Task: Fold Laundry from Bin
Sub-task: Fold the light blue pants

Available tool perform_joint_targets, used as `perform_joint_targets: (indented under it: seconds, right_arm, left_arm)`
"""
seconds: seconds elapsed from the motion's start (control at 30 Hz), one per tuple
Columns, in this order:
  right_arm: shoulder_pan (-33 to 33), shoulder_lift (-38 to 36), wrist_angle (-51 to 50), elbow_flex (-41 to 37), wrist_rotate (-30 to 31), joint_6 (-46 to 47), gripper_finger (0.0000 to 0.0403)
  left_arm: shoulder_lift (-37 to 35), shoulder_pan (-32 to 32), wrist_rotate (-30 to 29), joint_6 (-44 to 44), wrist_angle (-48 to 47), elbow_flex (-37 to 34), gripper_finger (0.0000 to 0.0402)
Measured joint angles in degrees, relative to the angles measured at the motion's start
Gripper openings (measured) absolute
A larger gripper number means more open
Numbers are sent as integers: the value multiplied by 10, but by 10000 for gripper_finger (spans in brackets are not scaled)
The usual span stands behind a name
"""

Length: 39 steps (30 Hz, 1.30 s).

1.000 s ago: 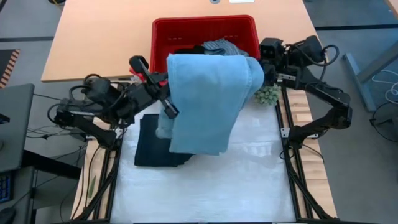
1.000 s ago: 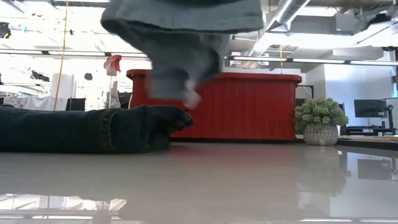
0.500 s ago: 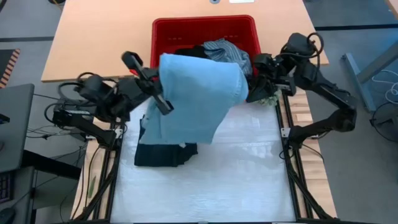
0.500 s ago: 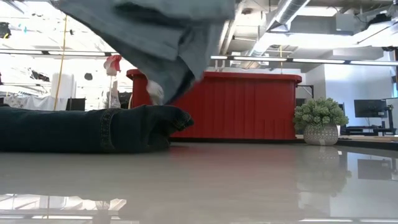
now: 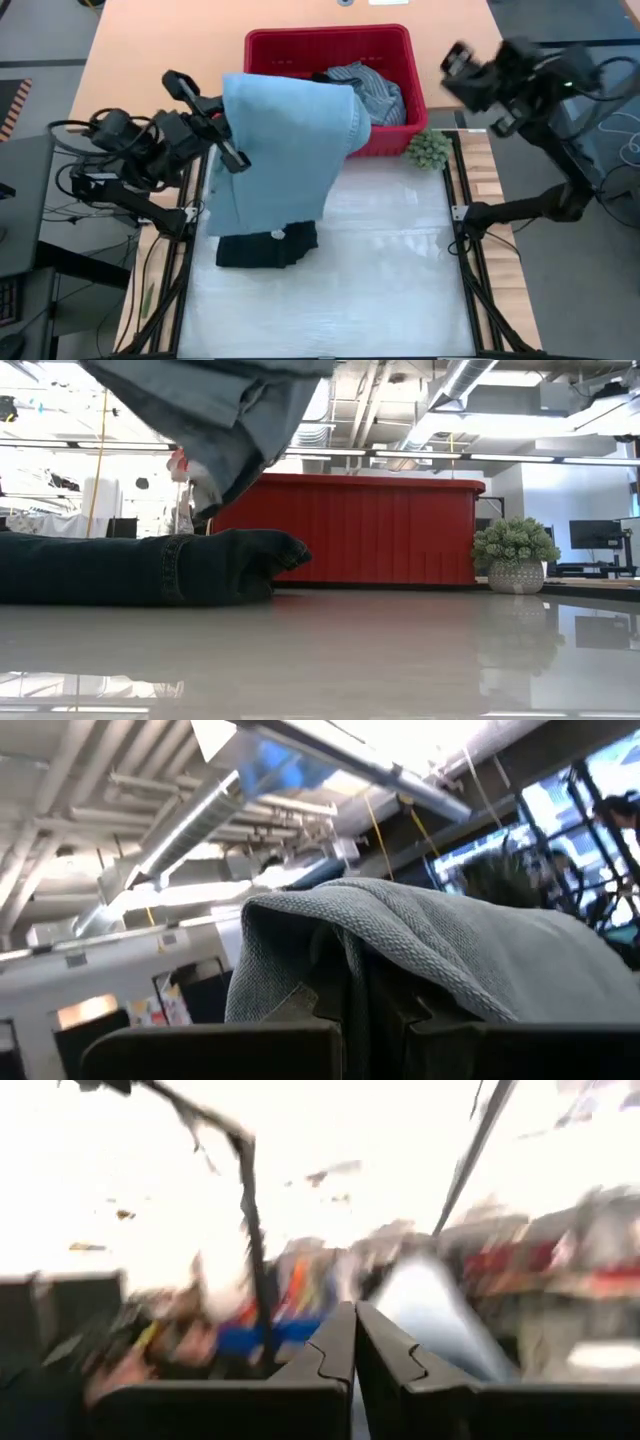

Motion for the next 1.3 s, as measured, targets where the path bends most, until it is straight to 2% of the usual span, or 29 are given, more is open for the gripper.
perform_joint_targets:
  seconds: [0.07,0.17,0.33,0.37,0.43,0.57,0.67,0.83,1.03,1.3]
  right_arm:
    - [-1,36,-15,57,7,26,47]
    - [-14,107,-90,155,-46,38,61]
    - [7,246,-177,331,-112,5,104]
    - [7,263,-179,345,-126,-2,117]
    - [19,264,-99,320,-155,12,149]
    - [26,287,-96,321,-177,9,216]
    - [26,309,-133,335,-171,-28,248]
    - [27,316,-267,344,-139,-132,254]
    - [58,318,-436,343,-27,-298,254]
    - [110,324,-541,343,81,-370,254]
  left_arm:
    - [-1,0,-6,-9,-22,0,0]
    - [-2,0,-19,-28,-59,0,0]
    - [-1,0,-38,-70,-149,0,0]
    - [-1,1,-39,-80,-163,0,0]
    - [-2,1,-47,-96,-186,0,0]
    - [-9,4,-65,-123,-214,-14,0]
    - [-21,16,-68,-150,-215,-51,0]
    - [-32,38,-62,-198,-216,-101,0]
    - [-30,49,-47,-227,-222,-133,0]
    - [-30,82,-8,-272,-228,-154,0]
